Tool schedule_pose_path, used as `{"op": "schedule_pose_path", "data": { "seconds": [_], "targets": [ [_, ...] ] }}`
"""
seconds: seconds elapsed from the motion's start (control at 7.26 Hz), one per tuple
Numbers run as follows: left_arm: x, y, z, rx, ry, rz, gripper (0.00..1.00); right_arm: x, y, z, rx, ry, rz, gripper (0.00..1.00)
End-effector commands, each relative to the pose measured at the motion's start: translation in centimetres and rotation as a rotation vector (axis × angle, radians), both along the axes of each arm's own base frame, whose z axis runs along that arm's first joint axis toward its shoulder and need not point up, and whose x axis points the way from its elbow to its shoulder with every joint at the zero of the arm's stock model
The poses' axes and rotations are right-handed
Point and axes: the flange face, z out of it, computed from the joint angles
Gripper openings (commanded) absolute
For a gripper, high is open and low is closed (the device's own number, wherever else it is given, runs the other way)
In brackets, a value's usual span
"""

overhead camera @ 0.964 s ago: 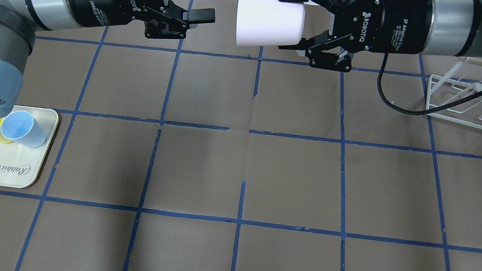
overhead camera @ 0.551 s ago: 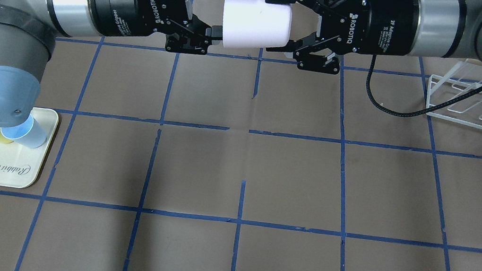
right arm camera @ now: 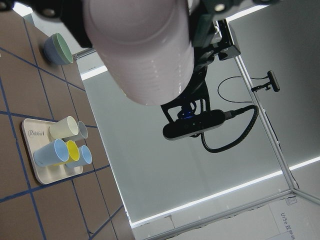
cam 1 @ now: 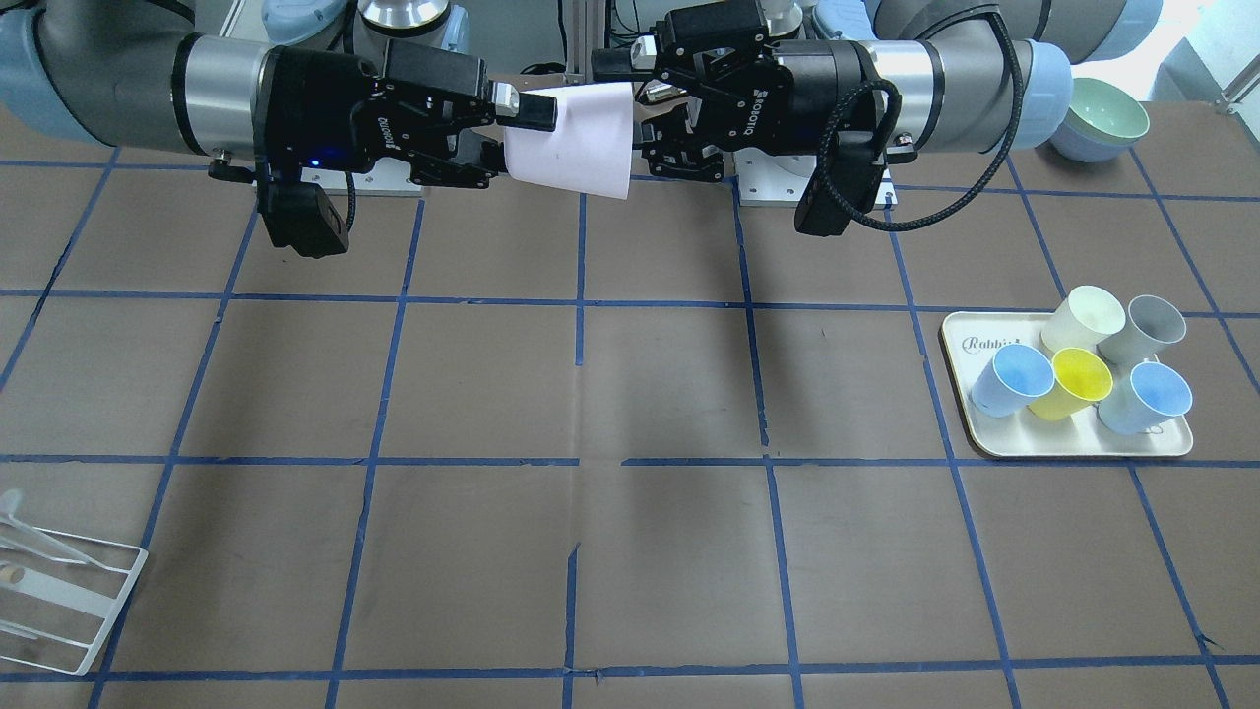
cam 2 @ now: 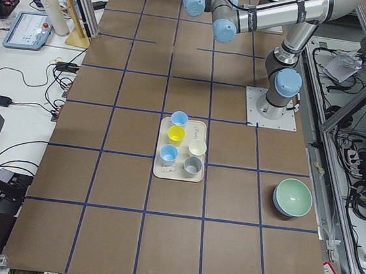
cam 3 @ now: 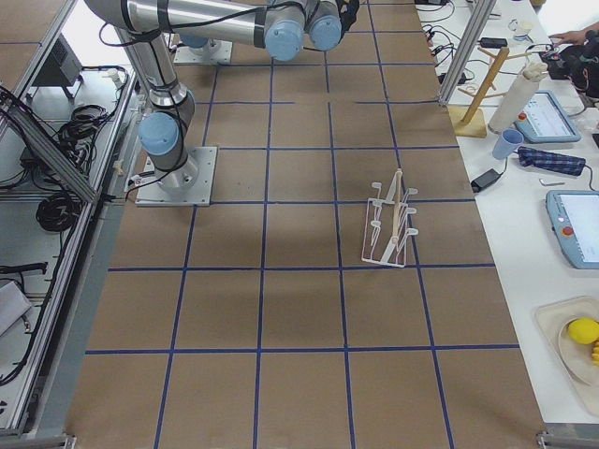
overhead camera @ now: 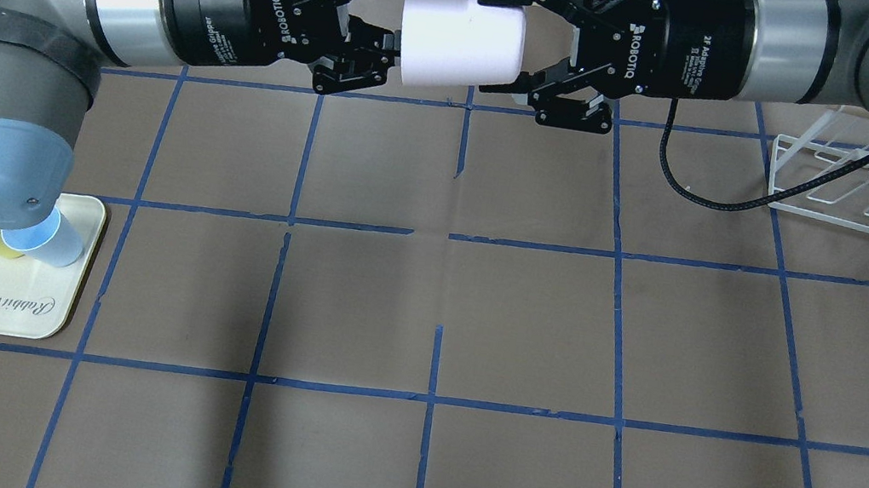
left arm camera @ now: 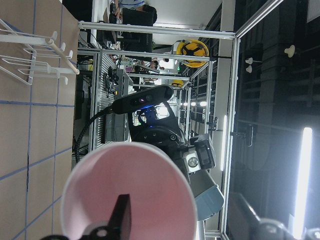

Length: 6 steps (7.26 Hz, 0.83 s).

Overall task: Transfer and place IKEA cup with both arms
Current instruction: 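Grasp the pink cup with the left gripper and open the right gripper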

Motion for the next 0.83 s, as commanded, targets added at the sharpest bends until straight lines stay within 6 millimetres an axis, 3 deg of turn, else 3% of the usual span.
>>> {"op": "schedule_pose_path", "data": {
  "seconds": [0.0,0.14,0.28,0.69],
  "targets": [
    [0.0,0.0,0.2,-0.007,-0.001,0.000,0.01,0.0,0.1,0.1,-0.003,0.001,0.001,0.07],
    [0.1,0.1,0.1,-0.005,-0.001,0.002,0.00,0.0,0.0,0.1,-0.007,0.003,0.002,0.34],
    [0.1,0.1,0.2,-0.005,-0.001,0.002,0.00,-0.2,0.0,0.0,-0.004,0.005,-0.001,0.99],
    [0.1,0.1,0.2,-0.005,-0.001,0.002,0.00,-1.8,-0.7,0.1,-0.008,0.013,-0.026,1.00]
  ]
}}
